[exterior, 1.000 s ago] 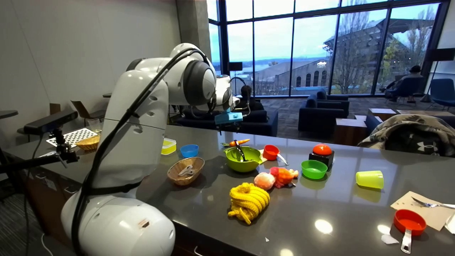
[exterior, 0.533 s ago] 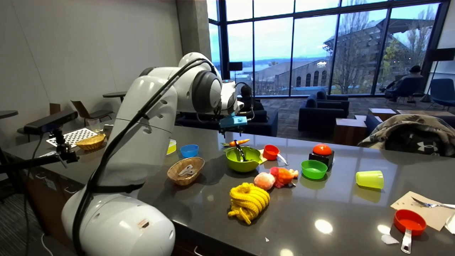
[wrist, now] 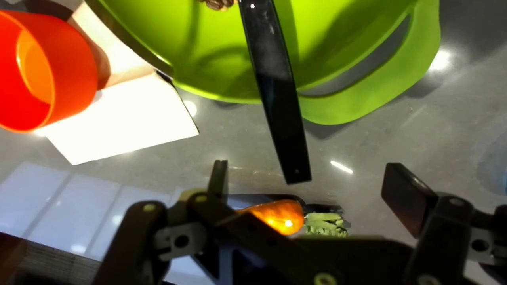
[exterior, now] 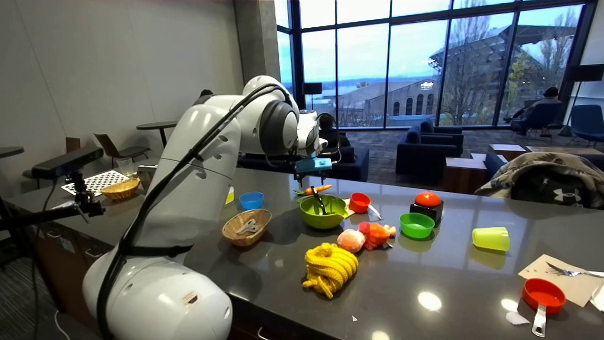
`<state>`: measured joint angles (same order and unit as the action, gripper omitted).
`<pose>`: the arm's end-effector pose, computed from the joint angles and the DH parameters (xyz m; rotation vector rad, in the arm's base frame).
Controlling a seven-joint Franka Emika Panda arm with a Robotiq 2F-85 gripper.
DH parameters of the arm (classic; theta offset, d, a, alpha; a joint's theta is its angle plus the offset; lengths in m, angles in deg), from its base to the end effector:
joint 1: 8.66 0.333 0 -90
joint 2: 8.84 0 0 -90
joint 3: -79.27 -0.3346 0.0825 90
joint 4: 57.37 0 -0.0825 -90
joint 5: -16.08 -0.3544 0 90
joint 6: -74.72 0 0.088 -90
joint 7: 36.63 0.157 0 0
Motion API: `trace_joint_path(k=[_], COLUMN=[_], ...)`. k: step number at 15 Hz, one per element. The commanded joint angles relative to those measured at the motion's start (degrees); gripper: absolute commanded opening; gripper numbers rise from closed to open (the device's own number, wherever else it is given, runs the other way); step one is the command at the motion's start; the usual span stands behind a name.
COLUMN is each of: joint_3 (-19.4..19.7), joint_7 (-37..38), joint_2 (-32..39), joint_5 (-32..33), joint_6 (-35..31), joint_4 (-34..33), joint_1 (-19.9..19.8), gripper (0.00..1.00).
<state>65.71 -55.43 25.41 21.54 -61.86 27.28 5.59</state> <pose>0.6689 0.3121 0.3504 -2.7831 -1.1942 -0.4901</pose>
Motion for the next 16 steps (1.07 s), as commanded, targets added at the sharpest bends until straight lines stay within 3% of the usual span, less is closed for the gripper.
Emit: trace_joint_path(k=[1,2,7,8,10,12,15,16], joint_3=[0.11,0.17,0.17,0.09,0.01,-0.21,-0.63,-0.74], joint_7=[-0.99,-0.94,-0.79,-0.84,-0.81,-0.9,-1.06,-1.06], joint_2=[0.46,0.32,-0.03,-0.04,0.19,0.37,0.38,0.37], joint_5=[0.03,0.07,-0.11,-0.22,-0.24,-0.34,-0.43,-0.38], joint_6=[2.06,2.33,4.28,4.65,5.29,5.91,6.42,6.51], joint_4=[-1.6,-1.53,-1.79,-1.81,-1.97,-2.09,-2.24,-2.29], joint_1=[-0.45,-0.49,-0.66,-0.67,-0.48,-0.25,0.18,0.36], gripper=[1.0,0.83,0.45,0.5,0.76,0.82,1.0,0.93])
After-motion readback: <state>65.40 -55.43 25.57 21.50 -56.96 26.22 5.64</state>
